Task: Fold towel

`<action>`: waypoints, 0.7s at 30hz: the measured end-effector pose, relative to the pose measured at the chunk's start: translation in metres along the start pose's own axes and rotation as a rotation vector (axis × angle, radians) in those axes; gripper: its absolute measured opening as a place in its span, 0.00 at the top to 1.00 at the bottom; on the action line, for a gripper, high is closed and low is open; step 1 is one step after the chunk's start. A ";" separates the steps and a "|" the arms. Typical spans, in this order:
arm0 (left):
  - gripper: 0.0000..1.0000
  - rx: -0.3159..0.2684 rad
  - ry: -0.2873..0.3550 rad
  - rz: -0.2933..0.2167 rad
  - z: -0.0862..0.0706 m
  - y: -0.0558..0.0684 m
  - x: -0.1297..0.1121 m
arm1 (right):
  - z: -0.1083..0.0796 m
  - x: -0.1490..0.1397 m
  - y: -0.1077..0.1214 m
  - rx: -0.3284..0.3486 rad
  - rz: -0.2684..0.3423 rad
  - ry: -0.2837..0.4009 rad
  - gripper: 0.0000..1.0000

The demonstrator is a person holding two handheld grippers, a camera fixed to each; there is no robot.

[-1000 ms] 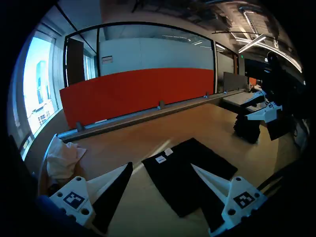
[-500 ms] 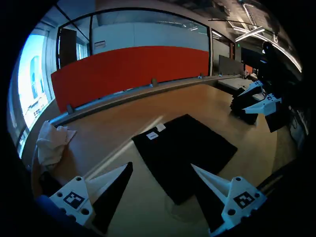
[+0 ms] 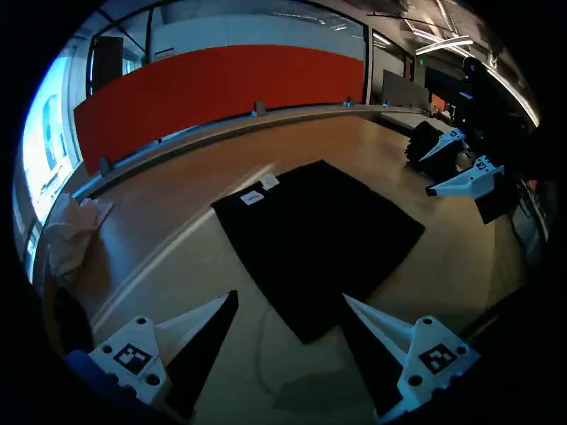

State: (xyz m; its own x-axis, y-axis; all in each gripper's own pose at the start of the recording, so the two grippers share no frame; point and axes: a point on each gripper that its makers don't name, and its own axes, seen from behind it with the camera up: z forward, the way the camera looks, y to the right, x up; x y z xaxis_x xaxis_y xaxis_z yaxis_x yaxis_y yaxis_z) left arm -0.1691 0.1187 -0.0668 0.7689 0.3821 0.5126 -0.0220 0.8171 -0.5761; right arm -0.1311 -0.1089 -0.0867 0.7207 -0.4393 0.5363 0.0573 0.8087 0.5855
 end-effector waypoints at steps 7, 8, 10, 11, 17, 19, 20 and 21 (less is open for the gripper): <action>0.02 -0.037 -0.068 -0.007 0.015 0.007 -0.025 | 0.010 -0.028 -0.003 0.020 -0.007 -0.053 0.00; 0.02 -0.038 -0.075 -0.007 0.016 0.008 -0.028 | 0.011 -0.032 -0.004 0.023 -0.007 -0.059 0.00; 0.02 -0.043 -0.088 -0.006 0.019 0.009 -0.034 | 0.014 -0.038 -0.004 0.028 -0.008 -0.071 0.00; 0.02 -0.046 -0.094 -0.004 0.020 0.010 -0.036 | 0.015 -0.042 -0.004 0.031 -0.009 -0.077 0.00; 0.02 -0.071 -0.128 0.000 0.025 0.018 -0.049 | 0.023 -0.058 -0.007 0.053 -0.021 -0.109 0.01; 0.02 -0.080 -0.139 0.000 0.027 0.021 -0.053 | 0.025 -0.064 -0.009 0.061 -0.027 -0.121 0.02; 0.02 -0.083 -0.145 0.000 0.028 0.022 -0.055 | 0.026 -0.066 -0.009 0.065 -0.030 -0.127 0.03; 0.02 -0.087 -0.149 0.000 0.028 0.024 -0.057 | 0.027 -0.069 -0.009 0.068 -0.032 -0.132 0.03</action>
State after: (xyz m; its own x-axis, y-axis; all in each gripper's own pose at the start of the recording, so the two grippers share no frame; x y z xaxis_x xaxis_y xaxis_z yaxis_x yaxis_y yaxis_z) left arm -0.2316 0.1282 -0.0916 0.6652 0.4476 0.5976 0.0378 0.7792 -0.6257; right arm -0.2000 -0.0967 -0.1127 0.6215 -0.5161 0.5893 0.0288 0.7668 0.6412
